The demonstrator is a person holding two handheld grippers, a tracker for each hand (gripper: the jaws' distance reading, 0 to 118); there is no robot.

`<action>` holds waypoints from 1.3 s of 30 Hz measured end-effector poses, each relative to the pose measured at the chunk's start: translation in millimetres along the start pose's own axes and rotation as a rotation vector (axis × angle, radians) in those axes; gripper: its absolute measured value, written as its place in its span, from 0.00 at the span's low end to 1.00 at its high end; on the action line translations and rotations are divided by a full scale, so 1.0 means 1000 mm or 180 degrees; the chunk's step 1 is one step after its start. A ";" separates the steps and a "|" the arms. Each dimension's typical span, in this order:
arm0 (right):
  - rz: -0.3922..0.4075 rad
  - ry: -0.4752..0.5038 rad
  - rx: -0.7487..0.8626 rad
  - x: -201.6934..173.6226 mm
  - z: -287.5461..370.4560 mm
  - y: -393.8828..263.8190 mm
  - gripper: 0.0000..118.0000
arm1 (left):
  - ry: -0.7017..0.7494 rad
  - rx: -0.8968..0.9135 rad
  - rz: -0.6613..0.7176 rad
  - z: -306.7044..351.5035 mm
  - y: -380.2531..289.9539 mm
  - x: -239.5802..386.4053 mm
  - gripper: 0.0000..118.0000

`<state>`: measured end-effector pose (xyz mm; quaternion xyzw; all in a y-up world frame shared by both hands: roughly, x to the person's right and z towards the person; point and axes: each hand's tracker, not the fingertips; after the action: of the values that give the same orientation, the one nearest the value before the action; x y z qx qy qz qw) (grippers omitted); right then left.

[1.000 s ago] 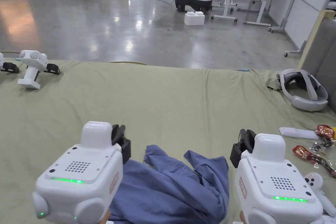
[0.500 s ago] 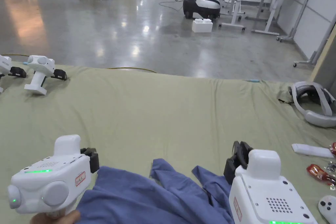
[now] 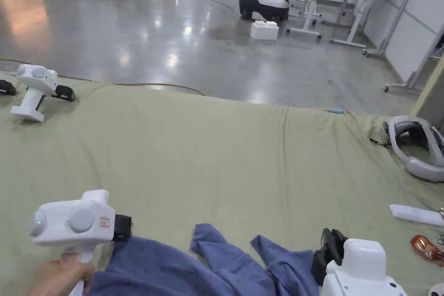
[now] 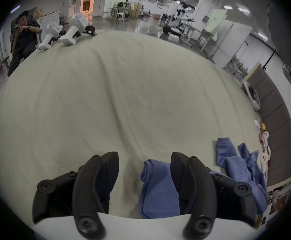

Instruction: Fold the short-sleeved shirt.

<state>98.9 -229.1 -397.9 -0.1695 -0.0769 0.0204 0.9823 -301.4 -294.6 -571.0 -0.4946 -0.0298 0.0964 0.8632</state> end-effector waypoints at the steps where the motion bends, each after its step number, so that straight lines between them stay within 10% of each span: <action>1: -0.0017 -0.0014 -0.0037 0.002 -0.002 -0.002 0.11 | -0.0018 -0.0086 -0.0019 -0.008 0.000 -0.004 0.61; 11: -0.0055 -0.0084 -0.0334 0.017 -0.019 -0.015 0.11 | 0.0279 -0.0109 -0.0728 -0.026 -0.029 0.021 0.49; 13: -0.0029 -0.0077 -0.0480 0.018 -0.030 -0.017 0.11 | 0.0275 -0.0010 -0.0870 -0.027 -0.034 0.026 0.21; 16: 0.0119 -0.0090 -0.0879 0.018 -0.055 -0.021 0.13 | 0.0194 0.0031 -0.0815 -0.026 -0.036 0.015 0.09; 20: 0.0126 0.0161 -0.1621 0.023 -0.104 -0.032 0.53 | 0.0007 0.0165 -0.0513 -0.004 -0.037 0.007 0.08; 24: -0.0070 0.0299 -0.2169 0.027 -0.148 -0.049 0.54 | -0.0119 0.0394 -0.0462 0.006 -0.037 -0.010 0.08; 27: -0.0087 0.0375 -0.2378 0.025 -0.167 -0.063 0.44 | -0.0121 0.0512 -0.0413 0.031 -0.055 -0.001 0.08; 29: -0.0142 0.0458 -0.2349 0.024 -0.168 -0.068 0.12 | -0.0166 0.0553 -0.0384 0.038 -0.061 -0.003 0.08; 39: -0.0240 0.0326 -0.1389 0.041 -0.100 -0.016 0.08 | -0.0159 0.0810 -0.0293 0.071 -0.065 -0.010 0.07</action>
<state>155.8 -274.2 -479.4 -0.3758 -0.0358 -0.0421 0.9250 -312.5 -268.6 -478.8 -0.3767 -0.0615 0.0719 0.9215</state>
